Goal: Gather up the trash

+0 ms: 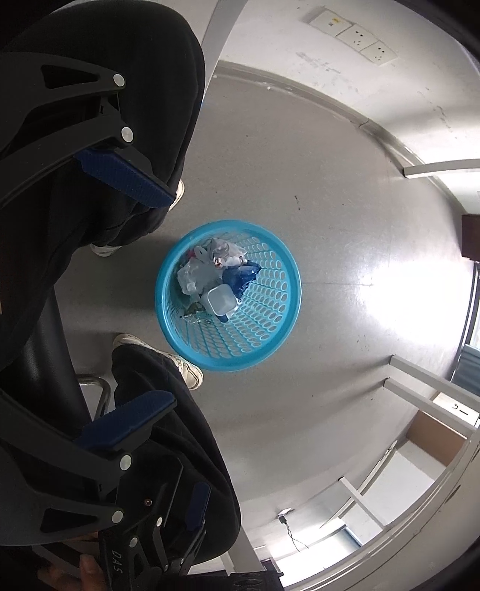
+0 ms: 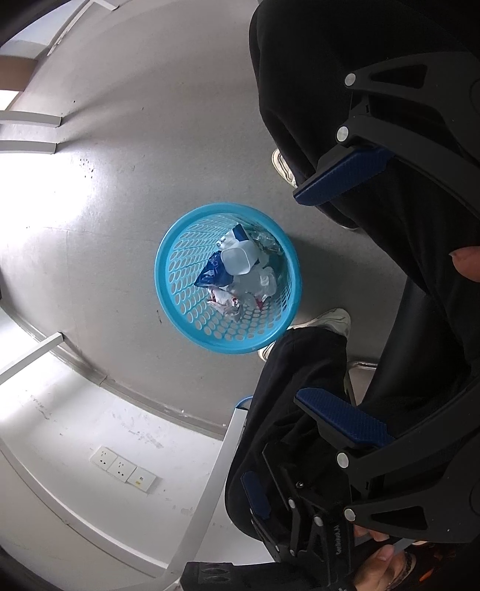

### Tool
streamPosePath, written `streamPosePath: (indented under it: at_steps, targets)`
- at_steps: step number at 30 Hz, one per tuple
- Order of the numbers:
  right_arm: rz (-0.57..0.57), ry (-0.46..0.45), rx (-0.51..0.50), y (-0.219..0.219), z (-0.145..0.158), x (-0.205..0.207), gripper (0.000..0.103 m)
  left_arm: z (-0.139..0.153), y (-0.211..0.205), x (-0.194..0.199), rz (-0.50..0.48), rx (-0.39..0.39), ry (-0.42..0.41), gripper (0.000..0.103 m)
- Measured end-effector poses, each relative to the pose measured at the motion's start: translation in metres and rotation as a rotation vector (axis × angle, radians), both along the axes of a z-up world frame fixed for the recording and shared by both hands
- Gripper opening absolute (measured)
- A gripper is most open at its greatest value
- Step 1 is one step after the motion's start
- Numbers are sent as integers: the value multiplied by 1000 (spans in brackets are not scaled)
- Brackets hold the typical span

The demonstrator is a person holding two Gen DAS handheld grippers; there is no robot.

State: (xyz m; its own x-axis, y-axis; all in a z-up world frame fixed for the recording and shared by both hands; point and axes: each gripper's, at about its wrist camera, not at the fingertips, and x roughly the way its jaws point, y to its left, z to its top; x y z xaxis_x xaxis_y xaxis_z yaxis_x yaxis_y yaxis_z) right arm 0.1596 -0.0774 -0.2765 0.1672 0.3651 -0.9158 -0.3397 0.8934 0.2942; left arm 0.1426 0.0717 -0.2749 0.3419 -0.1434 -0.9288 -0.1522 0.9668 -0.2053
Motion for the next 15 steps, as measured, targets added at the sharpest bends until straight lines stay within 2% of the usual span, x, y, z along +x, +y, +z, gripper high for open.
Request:
streamPosePath:
  at_steps: [15]
  targets:
    - [-2,-2,9,0,2,-1,95,1,5,1,27,7,13,97]
